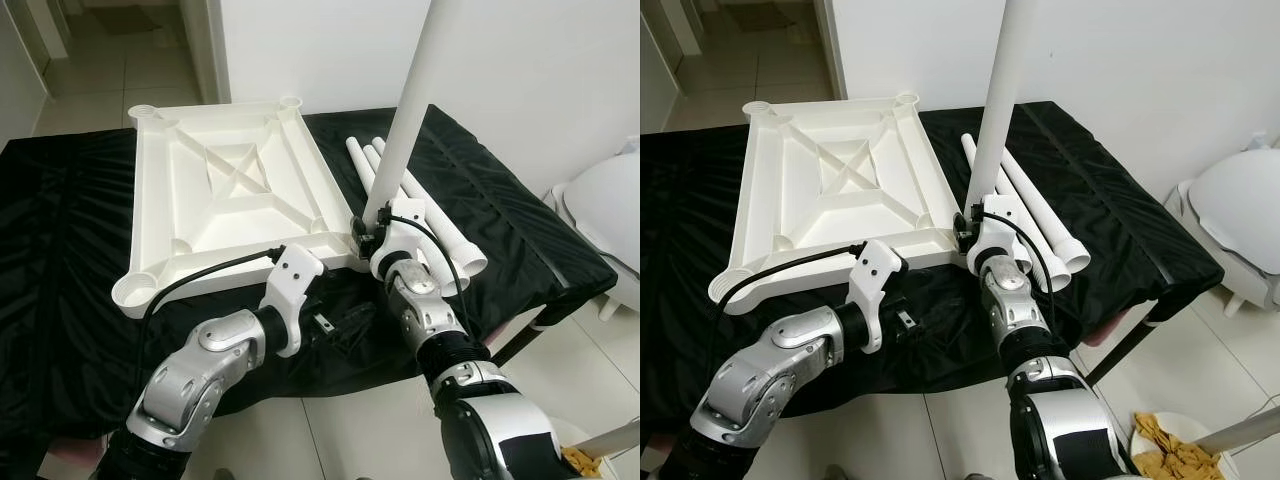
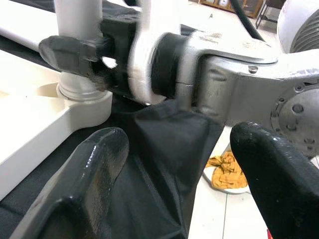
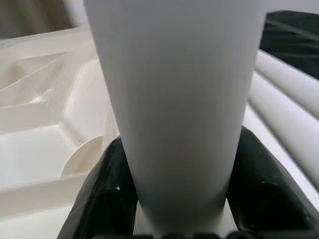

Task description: Building children table

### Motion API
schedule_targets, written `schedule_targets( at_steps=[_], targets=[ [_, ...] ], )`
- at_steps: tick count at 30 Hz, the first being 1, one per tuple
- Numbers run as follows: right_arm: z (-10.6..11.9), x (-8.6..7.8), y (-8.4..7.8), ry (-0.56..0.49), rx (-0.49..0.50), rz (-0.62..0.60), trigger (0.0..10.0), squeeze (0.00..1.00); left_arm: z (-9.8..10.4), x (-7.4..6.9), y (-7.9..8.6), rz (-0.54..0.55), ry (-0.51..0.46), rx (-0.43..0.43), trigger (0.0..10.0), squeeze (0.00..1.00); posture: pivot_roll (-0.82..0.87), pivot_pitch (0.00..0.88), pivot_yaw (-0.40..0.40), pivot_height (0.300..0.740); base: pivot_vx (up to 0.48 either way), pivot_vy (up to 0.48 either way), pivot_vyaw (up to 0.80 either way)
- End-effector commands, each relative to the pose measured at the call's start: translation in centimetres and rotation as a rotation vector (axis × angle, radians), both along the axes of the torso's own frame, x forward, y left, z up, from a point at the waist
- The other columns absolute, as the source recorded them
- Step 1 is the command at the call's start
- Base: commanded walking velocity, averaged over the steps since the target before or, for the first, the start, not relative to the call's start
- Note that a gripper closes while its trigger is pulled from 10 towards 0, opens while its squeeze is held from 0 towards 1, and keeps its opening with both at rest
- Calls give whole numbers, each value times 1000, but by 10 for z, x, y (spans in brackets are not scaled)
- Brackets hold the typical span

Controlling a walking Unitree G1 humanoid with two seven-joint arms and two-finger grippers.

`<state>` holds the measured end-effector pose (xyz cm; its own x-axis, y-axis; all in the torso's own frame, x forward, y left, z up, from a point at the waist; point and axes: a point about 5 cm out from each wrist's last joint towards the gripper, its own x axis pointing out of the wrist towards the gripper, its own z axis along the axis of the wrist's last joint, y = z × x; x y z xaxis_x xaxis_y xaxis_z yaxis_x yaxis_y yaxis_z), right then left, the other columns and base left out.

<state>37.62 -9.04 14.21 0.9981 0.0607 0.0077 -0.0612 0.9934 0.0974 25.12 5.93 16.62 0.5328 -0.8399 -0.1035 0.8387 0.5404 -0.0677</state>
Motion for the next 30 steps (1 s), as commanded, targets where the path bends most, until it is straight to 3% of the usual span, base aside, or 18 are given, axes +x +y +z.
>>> schedule_targets(
  at_steps=[1, 6, 9, 10, 22, 23, 28, 30],
  targets=[
    [5, 4, 4, 30, 43, -111, 10000, 0, 0, -3, -4, -32, 3, 1, 10000, 0, -30, 16, -23, 740, 0, 0, 0],
    [6, 3, 17, 55, 43, -171, 10000, 0, 0, -4, -3, -29, 4, 2, 10000, 0, -21, 21, -29, 740, 0, 0, 0],
    [6, 2, 22, 56, 50, -144, 10000, 0, -1, -5, -3, -24, 5, 1, 10000, 0, -22, 21, -30, 740, 0, 0, 0],
    [7, 2, 23, 45, 61, -120, 10000, 1000, -1, -5, -3, -23, 6, 0, 10000, 0, -24, 21, -30, 740, 0, 0, 0],
    [13, 1, 20, -34, 90, -25, 10000, 1000, 0, -3, -4, -26, 3, -2, 10000, 0, -40, 19, -25, 740, 0, 0, 0],
    [15, -1, 15, -57, 109, 37, 10000, 0, 0, -3, -4, -27, 3, -3, 10000, 0, -45, 23, -24, 740, 0, 0, 0],
    [17, -3, 9, -88, 129, 112, 10000, 0, 0, -2, -4, -27, 3, -4, 10000, 0, -45, 24, -24, 740, 0, 0, 0],
    [17, -6, -4, -105, 96, 203, 10000, 0, 0, -2, -2, -23, 3, -4, 10000, 0, -48, 30, -24, 740, 0, 0, 0]
  ],
)
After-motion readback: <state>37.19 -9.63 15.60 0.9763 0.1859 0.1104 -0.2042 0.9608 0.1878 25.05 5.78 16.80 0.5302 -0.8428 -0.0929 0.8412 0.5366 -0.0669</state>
